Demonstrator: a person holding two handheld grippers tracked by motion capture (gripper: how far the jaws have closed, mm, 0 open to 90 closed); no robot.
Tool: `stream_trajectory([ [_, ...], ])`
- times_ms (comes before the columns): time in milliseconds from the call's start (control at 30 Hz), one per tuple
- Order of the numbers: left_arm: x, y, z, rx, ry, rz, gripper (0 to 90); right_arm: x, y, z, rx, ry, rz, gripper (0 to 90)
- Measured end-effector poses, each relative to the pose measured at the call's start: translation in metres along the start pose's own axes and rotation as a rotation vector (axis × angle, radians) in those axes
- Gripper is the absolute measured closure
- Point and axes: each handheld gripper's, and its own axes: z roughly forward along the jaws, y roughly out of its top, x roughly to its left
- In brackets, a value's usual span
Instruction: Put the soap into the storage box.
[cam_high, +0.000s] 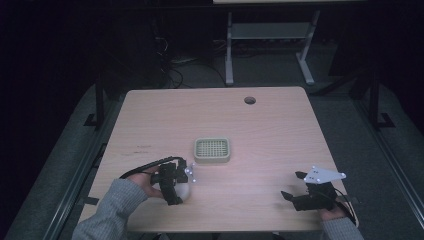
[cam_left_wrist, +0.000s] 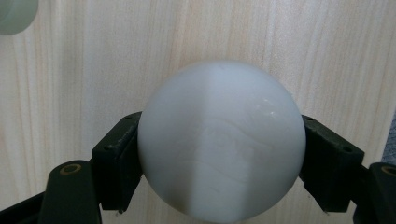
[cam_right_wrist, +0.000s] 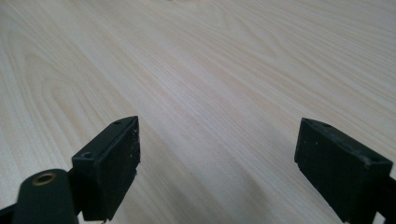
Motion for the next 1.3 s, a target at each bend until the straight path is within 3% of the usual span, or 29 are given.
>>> stream_trajectory([
  [533,0.008,0.010,-0.020,0.005,0.012,0.011,23.7,0.000,0.000,0.000,0.000,-0.005,-0.009,13.8],
  [1300,0.023,0.043,-0.041,0.024,0.029,0.061,23.7,0.002,0.001,-0.001,-0.002,-0.006,-0.018,13.7],
])
